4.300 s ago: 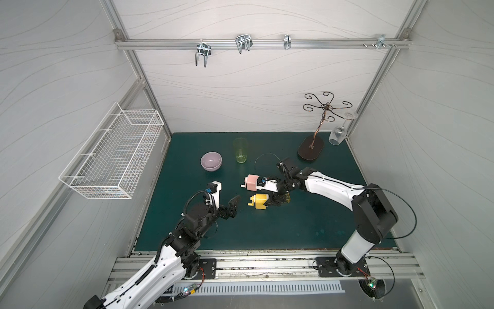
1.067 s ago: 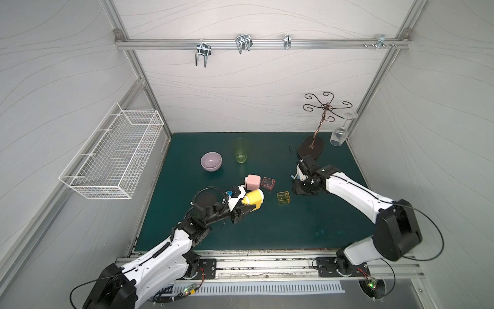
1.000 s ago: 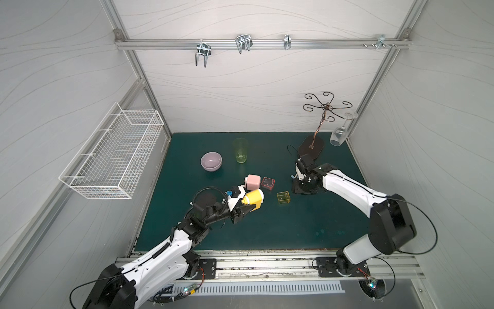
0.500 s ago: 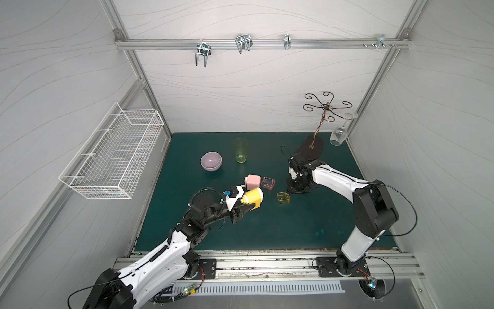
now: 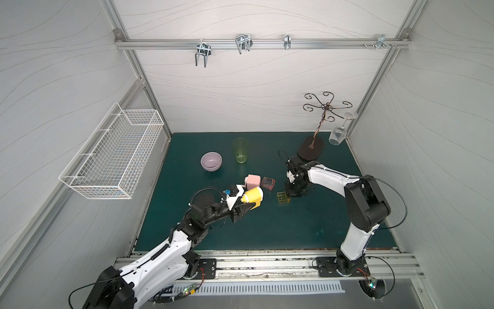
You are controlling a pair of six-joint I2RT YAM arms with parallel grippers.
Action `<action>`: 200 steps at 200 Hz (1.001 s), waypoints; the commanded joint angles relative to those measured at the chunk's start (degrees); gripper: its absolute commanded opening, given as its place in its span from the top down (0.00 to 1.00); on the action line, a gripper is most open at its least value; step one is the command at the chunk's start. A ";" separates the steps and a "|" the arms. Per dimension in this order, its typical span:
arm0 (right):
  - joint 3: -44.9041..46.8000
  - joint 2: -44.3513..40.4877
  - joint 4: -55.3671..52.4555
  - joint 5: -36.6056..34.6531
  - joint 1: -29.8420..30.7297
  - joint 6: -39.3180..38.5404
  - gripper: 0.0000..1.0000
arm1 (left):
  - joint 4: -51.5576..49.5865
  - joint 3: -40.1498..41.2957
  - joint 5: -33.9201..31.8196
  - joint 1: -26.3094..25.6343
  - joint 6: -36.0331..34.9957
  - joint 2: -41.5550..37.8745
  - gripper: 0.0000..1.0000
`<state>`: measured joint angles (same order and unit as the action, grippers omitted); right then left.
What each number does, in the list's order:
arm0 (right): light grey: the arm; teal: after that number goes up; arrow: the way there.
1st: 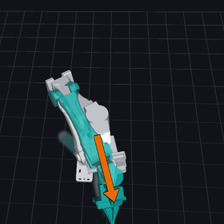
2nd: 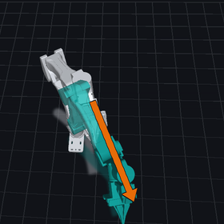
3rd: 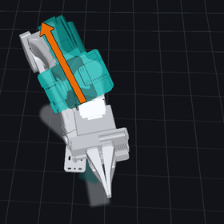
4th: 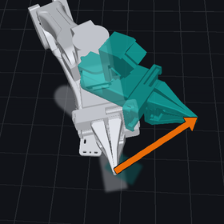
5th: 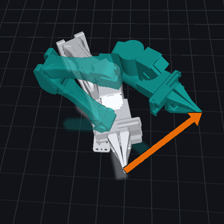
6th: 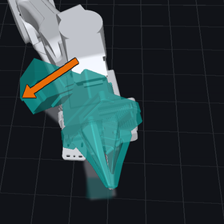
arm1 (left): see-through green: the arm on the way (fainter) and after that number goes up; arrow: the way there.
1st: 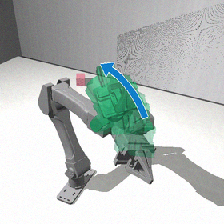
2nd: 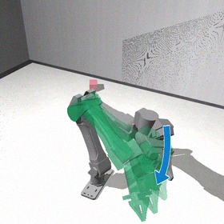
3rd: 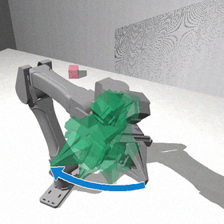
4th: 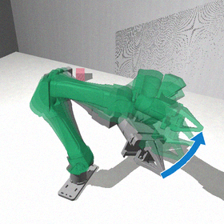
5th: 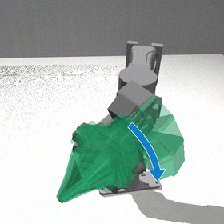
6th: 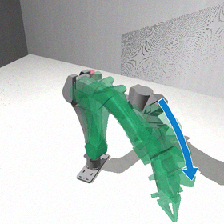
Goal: Put the tray back into the pencil sharpener
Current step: Pick up the container from the center of the board, then close the container of the pencil sharpener.
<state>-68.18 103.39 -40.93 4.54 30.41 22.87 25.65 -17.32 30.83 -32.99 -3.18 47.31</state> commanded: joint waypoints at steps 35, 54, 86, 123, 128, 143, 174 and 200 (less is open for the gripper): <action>-2.20 0.91 -1.70 0.21 0.26 -0.59 0.93 | 5.21 -2.67 -0.16 0.25 -0.27 -0.32 1.00; -3.59 -0.66 -4.29 0.47 0.38 -1.04 0.96 | 5.55 -3.15 -0.38 0.22 -0.48 -0.38 1.00; -8.79 -4.65 -13.90 2.16 1.78 -2.50 1.00 | 11.19 -3.10 -0.12 0.21 0.75 -0.36 1.00; -18.89 -7.05 -30.73 5.97 3.66 -3.56 1.00 | 12.71 -6.18 4.02 0.24 -0.50 1.35 1.00; -20.45 -7.10 -33.01 6.06 3.96 -3.17 1.00 | 12.45 -6.75 5.01 0.24 -0.95 1.74 1.00; -24.66 -6.85 -38.75 6.71 5.19 -2.27 1.00 | 11.85 -8.49 7.58 0.16 -2.09 3.10 1.00; -31.91 -6.91 -45.74 6.92 8.69 -0.70 1.00 | 10.43 -11.87 11.38 -0.02 -4.38 5.80 1.00; -38.77 -5.79 -50.51 6.56 11.12 0.43 1.00 | 4.48 -14.67 12.99 -0.93 -9.01 5.69 1.00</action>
<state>-101.73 97.45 -81.87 10.35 39.66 21.71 30.57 -27.27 39.88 -33.12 -6.90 53.39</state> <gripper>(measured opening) 0.057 0.477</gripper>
